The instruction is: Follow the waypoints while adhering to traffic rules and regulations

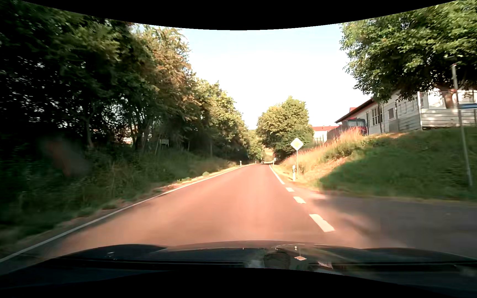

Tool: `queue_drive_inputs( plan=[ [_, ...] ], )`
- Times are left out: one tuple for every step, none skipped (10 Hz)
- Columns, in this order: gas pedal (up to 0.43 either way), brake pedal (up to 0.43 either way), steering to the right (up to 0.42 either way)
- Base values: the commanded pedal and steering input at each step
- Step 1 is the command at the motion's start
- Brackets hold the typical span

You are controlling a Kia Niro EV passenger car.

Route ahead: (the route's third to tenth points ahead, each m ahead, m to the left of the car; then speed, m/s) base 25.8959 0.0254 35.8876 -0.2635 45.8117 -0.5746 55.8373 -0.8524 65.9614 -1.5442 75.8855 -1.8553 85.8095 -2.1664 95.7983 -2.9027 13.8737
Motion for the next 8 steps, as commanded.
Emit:
queue_drive_inputs(
  plan=[
    [0.000, 0.000, 0.006],
    [0.000, 0.000, 0.006],
    [0.000, 0.000, 0.004],
    [0.000, 0.000, 0.005],
    [0.000, 0.000, 0.005],
    [0.000, 0.000, 0.005],
    [0.000, 0.000, 0.006],
    [0.000, 0.000, 0.006]
  ],
)
